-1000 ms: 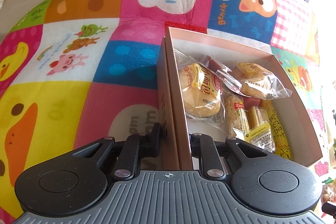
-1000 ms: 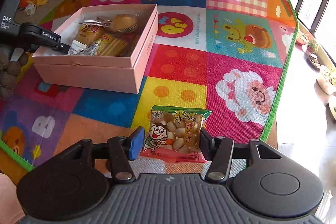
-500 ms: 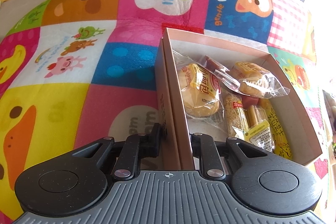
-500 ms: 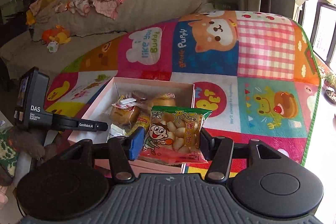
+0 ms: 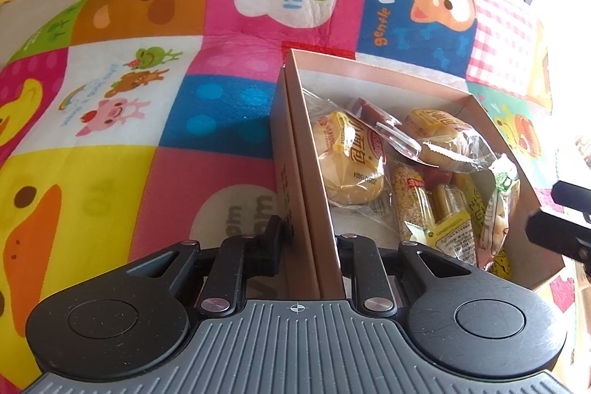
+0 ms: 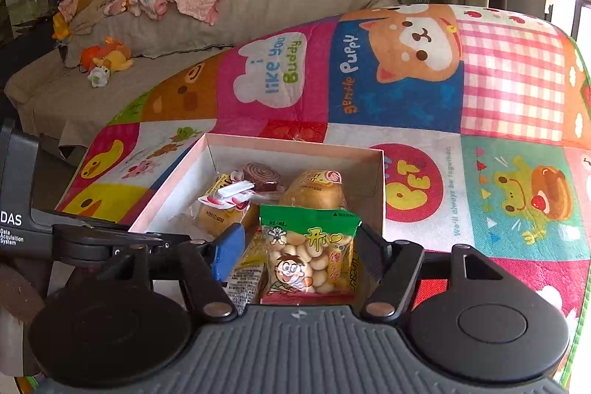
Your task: Organize objects
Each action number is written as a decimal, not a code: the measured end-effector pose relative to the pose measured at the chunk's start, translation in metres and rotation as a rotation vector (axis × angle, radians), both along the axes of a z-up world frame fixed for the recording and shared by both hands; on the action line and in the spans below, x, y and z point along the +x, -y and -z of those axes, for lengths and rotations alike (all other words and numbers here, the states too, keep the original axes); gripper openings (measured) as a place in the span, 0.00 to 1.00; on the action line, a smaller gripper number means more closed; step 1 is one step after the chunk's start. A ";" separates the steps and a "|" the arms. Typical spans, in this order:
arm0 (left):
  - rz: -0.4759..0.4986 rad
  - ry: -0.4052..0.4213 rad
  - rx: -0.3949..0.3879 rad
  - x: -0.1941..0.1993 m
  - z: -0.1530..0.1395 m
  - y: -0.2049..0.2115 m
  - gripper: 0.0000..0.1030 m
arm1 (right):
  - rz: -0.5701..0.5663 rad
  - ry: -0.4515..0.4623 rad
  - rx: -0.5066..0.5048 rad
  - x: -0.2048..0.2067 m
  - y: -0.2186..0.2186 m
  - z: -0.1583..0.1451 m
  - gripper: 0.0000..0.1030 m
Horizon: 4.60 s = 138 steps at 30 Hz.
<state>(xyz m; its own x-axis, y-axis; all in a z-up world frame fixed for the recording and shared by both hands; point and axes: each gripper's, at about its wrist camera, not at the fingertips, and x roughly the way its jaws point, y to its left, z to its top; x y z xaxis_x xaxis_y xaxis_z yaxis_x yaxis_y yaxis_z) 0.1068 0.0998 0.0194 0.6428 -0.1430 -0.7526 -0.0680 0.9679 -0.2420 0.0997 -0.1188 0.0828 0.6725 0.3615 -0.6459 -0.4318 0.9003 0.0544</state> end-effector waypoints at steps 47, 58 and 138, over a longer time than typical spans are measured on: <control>0.080 0.252 0.212 -0.107 0.024 0.096 0.53 | 0.374 0.026 -0.034 -0.078 0.069 0.090 1.00; 0.056 0.246 0.250 -0.099 0.025 0.108 0.59 | 0.353 0.042 -0.059 -0.077 0.067 0.089 1.00; 0.056 0.244 0.242 -0.100 0.025 0.106 0.60 | 0.376 0.034 -0.039 -0.078 0.068 0.091 1.00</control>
<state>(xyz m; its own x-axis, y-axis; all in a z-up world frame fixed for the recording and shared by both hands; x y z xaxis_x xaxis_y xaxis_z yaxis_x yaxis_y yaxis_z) 0.0068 -0.0059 -0.0053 0.8044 -0.0193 -0.5938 0.0186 0.9998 -0.0073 0.0214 -0.1863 -0.0079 0.7751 0.0611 -0.6289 -0.0718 0.9974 0.0083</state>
